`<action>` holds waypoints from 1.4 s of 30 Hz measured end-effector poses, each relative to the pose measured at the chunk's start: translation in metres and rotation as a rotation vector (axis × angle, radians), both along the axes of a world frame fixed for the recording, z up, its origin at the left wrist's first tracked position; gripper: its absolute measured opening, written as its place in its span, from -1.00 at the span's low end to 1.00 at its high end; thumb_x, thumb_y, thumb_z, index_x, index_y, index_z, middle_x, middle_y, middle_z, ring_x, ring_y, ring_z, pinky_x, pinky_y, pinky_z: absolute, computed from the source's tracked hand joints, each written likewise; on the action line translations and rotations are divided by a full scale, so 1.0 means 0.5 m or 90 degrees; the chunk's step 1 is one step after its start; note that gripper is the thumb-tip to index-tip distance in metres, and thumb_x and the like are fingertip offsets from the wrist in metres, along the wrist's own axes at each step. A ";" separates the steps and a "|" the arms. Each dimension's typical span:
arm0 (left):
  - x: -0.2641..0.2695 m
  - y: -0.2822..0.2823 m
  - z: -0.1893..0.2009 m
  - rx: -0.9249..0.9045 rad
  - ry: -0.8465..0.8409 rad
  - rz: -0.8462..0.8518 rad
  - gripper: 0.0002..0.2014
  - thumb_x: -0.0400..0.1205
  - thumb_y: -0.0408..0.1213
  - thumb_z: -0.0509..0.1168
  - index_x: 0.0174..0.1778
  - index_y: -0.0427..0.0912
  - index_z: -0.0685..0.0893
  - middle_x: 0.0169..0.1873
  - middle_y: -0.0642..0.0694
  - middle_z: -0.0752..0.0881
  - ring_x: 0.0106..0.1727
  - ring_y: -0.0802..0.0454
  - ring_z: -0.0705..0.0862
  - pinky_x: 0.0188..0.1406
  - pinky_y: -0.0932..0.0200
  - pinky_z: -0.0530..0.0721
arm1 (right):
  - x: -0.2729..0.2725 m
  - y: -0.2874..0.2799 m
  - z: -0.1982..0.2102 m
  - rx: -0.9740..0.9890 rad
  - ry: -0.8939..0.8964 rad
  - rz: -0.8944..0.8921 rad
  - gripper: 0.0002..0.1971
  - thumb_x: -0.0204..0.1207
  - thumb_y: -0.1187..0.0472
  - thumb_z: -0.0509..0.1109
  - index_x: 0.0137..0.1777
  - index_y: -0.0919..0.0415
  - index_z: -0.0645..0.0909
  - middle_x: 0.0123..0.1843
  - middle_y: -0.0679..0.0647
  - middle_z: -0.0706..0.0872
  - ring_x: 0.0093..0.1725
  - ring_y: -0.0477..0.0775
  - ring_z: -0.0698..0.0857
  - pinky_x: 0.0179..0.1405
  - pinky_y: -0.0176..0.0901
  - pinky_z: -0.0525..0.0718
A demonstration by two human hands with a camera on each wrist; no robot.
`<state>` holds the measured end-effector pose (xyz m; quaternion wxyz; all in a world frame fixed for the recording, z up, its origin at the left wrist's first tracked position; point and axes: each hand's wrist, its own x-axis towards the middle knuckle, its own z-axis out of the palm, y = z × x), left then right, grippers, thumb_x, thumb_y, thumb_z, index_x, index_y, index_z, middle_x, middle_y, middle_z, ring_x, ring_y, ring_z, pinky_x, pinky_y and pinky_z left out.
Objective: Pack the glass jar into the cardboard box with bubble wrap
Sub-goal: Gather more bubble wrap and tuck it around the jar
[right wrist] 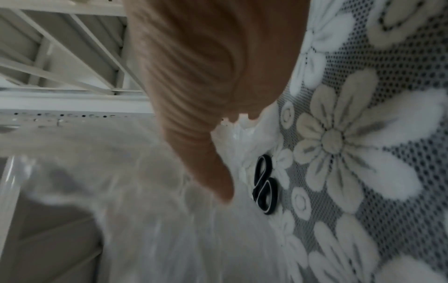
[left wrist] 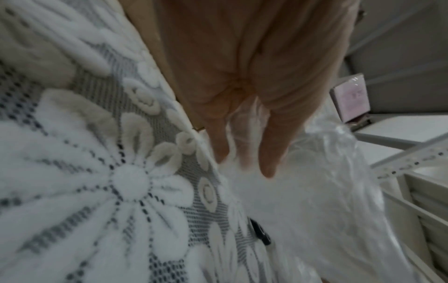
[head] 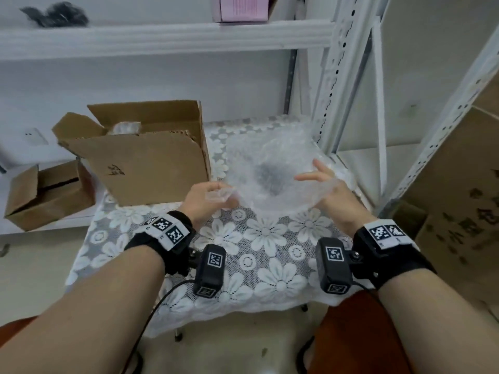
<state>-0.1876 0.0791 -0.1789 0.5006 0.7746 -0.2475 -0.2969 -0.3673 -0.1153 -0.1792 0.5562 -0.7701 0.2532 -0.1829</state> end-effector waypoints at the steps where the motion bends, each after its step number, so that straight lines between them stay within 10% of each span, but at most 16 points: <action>1: -0.001 0.001 0.001 0.032 -0.002 -0.015 -0.75 0.42 -0.26 0.54 0.00 -0.14 0.76 0.10 -0.09 0.75 0.15 -0.04 0.68 0.16 0.03 0.60 | -0.004 -0.002 -0.001 0.013 0.024 0.029 -0.46 0.25 0.36 0.54 0.26 0.02 0.67 0.64 -0.23 0.20 0.56 -0.08 0.30 0.21 -0.15 0.57; 5: 0.005 0.007 0.023 0.033 0.122 -0.063 -0.42 0.31 0.08 0.50 0.16 -0.21 0.71 0.18 -0.12 0.75 0.20 0.01 0.71 0.33 0.06 0.59 | -0.004 0.001 0.003 0.068 0.017 0.002 -0.38 0.19 -0.22 0.57 -0.01 0.34 0.78 0.31 -0.07 0.67 0.45 -0.10 0.48 0.57 0.04 0.23; 9: 0.012 0.002 0.025 0.022 0.114 0.010 -0.32 0.46 0.24 0.38 0.41 -0.10 0.56 0.17 -0.12 0.72 0.18 -0.06 0.72 0.33 -0.01 0.64 | 0.008 0.014 -0.013 0.066 -0.004 -0.159 -0.50 0.54 0.00 0.38 -0.48 0.38 0.53 -0.27 -0.13 0.77 -0.05 -0.08 0.68 0.24 -0.09 0.47; 11: 0.014 -0.001 0.016 0.029 0.048 0.083 -0.43 0.52 0.21 0.34 0.20 -0.23 0.66 0.02 -0.20 0.77 0.04 -0.09 0.78 0.24 -0.03 0.69 | 0.019 0.015 -0.031 0.051 -0.027 -0.239 -0.50 0.54 0.18 0.38 -0.61 0.12 0.29 -0.69 -0.10 0.43 -0.55 -0.06 0.44 -0.21 -0.21 0.54; 14: 0.008 -0.010 0.009 0.043 -0.055 0.177 -0.57 0.56 0.14 0.35 -0.30 -0.22 0.65 -0.32 -0.15 0.74 -0.30 -0.03 0.76 -0.01 0.05 0.74 | 0.025 0.023 -0.037 0.038 -0.033 -0.329 -0.48 0.48 0.36 0.33 -0.67 0.12 0.25 -0.76 -0.12 0.25 -0.71 -0.13 0.25 -0.46 -0.38 0.46; 17: -0.001 -0.016 0.013 0.127 -0.236 0.167 -0.53 0.60 0.09 0.32 -0.48 -0.21 0.58 -0.55 -0.05 0.62 -0.53 0.06 0.61 -0.22 0.12 0.69 | 0.030 0.030 -0.035 0.047 -0.032 -0.390 -0.53 0.39 0.39 0.31 -0.70 0.12 0.28 -0.66 0.02 0.29 -0.57 0.01 0.32 -0.39 -0.15 0.43; 21: -0.012 -0.013 0.020 0.185 -0.484 0.155 -0.62 0.54 -0.08 0.43 0.20 -0.14 0.60 0.06 -0.04 0.71 0.03 -0.03 0.70 -0.03 0.08 0.68 | 0.042 0.038 -0.023 0.011 -0.022 -0.421 -0.58 0.33 0.37 0.30 -0.63 0.09 0.21 -0.58 0.05 0.24 -0.47 0.04 0.26 -0.34 -0.13 0.38; 24: -0.030 -0.009 0.029 0.103 -0.669 0.089 -0.72 0.56 -0.30 0.38 0.17 -0.08 0.57 0.05 -0.01 0.63 -0.01 0.13 0.54 -0.07 0.27 0.54 | 0.055 0.037 -0.015 0.003 -0.010 -0.418 -0.58 0.32 0.42 0.27 -0.60 0.08 0.17 -0.57 0.01 0.20 -0.51 0.00 0.18 -0.34 -0.13 0.31; 26: -0.045 -0.010 0.031 0.038 -0.671 -0.065 -0.79 0.60 -0.13 0.35 0.13 -0.05 0.63 0.08 0.03 0.63 0.07 0.17 0.55 0.15 0.26 0.57 | 0.067 0.037 -0.010 0.026 0.007 -0.430 -0.58 0.32 0.47 0.24 -0.57 0.06 0.16 -0.53 0.00 0.19 -0.47 0.01 0.18 -0.33 -0.13 0.30; 29: -0.055 -0.009 0.027 0.142 -0.624 -0.287 -0.39 0.48 0.25 0.35 0.42 0.08 0.53 0.47 0.10 0.50 0.50 0.13 0.40 0.53 0.10 0.33 | 0.075 0.035 -0.007 0.083 0.014 -0.441 -0.59 0.32 0.55 0.16 -0.55 0.09 0.16 -0.50 0.02 0.19 -0.50 0.03 0.22 -0.54 -0.25 0.27; 32: -0.052 -0.006 0.022 0.272 -0.636 -0.339 -0.36 0.58 -0.05 0.39 0.59 0.13 0.34 0.52 0.06 0.49 0.50 0.05 0.48 0.50 0.02 0.45 | 0.071 0.034 -0.007 0.104 0.036 -0.420 -0.64 0.35 0.60 0.13 -0.46 0.13 0.27 -0.45 0.08 0.35 -0.51 0.05 0.43 -0.70 -0.38 0.39; 34: -0.047 -0.007 0.025 0.298 -0.631 -0.325 -0.48 0.67 -0.34 0.26 0.54 0.11 0.43 0.39 -0.01 0.64 0.33 0.04 0.64 0.35 0.02 0.60 | 0.074 0.040 0.000 0.056 0.063 -0.378 -0.76 0.41 0.54 0.22 -0.23 0.16 0.45 -0.21 0.10 0.53 -0.20 0.11 0.59 -0.33 -0.23 0.62; 37: -0.040 -0.013 0.044 0.368 -0.553 -0.328 -0.52 0.68 -0.46 0.18 0.49 0.01 0.52 0.37 -0.04 0.66 0.30 0.01 0.66 0.32 0.02 0.62 | 0.066 0.068 0.035 -0.247 0.090 -0.276 -0.57 0.47 0.16 0.46 0.31 0.20 0.47 0.32 0.09 0.50 0.30 0.07 0.48 0.28 -0.18 0.41; 42: -0.021 -0.024 0.110 0.452 -0.443 -0.384 -0.59 0.69 -0.42 0.16 0.45 -0.07 0.56 0.32 -0.06 0.65 0.20 0.01 0.64 0.07 0.20 0.57 | 0.080 0.137 0.090 -0.404 0.246 0.211 -0.22 0.25 -0.12 0.59 0.47 0.02 0.43 0.29 -0.07 0.62 0.23 -0.07 0.59 0.26 -0.20 0.53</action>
